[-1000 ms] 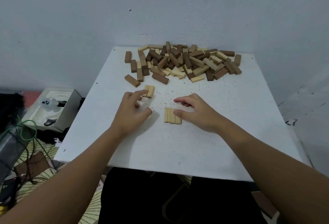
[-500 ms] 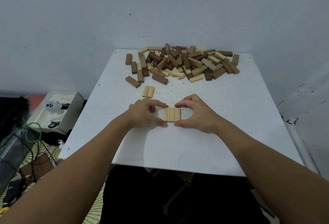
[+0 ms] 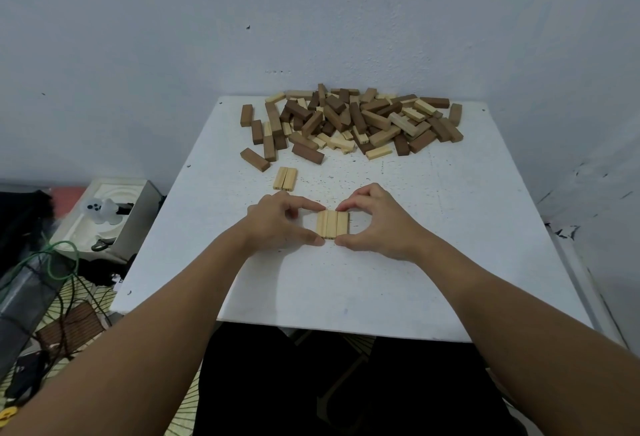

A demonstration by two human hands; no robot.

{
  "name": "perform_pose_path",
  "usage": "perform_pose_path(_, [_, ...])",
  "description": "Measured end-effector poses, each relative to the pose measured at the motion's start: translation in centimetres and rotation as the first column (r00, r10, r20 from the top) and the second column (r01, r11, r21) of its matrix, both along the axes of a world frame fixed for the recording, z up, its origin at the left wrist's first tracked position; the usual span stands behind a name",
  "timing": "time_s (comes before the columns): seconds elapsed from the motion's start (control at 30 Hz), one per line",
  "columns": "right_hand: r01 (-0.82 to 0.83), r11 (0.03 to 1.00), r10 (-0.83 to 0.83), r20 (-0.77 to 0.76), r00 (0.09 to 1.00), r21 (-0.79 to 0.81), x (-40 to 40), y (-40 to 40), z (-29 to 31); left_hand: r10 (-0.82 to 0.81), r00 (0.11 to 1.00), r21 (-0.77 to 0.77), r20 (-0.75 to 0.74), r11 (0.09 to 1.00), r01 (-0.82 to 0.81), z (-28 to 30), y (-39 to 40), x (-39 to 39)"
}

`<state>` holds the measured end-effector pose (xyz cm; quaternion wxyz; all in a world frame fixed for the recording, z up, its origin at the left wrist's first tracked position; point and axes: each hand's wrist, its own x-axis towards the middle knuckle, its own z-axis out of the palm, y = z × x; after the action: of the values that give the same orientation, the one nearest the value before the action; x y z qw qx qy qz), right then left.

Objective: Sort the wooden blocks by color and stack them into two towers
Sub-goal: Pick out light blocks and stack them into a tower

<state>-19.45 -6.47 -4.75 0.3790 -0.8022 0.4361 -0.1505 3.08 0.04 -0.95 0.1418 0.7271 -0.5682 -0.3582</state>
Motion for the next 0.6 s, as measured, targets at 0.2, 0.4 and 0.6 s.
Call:
perform_pose_path(0.2, [-0.001,1.000,0.001,-0.010,1.000,-0.011,0.13,-0.05,-0.12,-0.003,1.000,-0.009,-0.009,1.000,0.003,-0.11,0.01,0.12])
perform_pose_path(0.4, [-0.013,1.000,0.013,-0.010,1.000,-0.007,0.04,0.05,0.01,0.004,1.000,-0.017,0.000,1.000,-0.004,0.09,0.14,0.00])
perform_pose_path(0.6, [-0.023,1.000,0.024,-0.037,0.999,0.020,-0.02,-0.04,0.24,-0.013,1.000,-0.020,-0.005,1.000,0.013,-0.17,0.20,0.25])
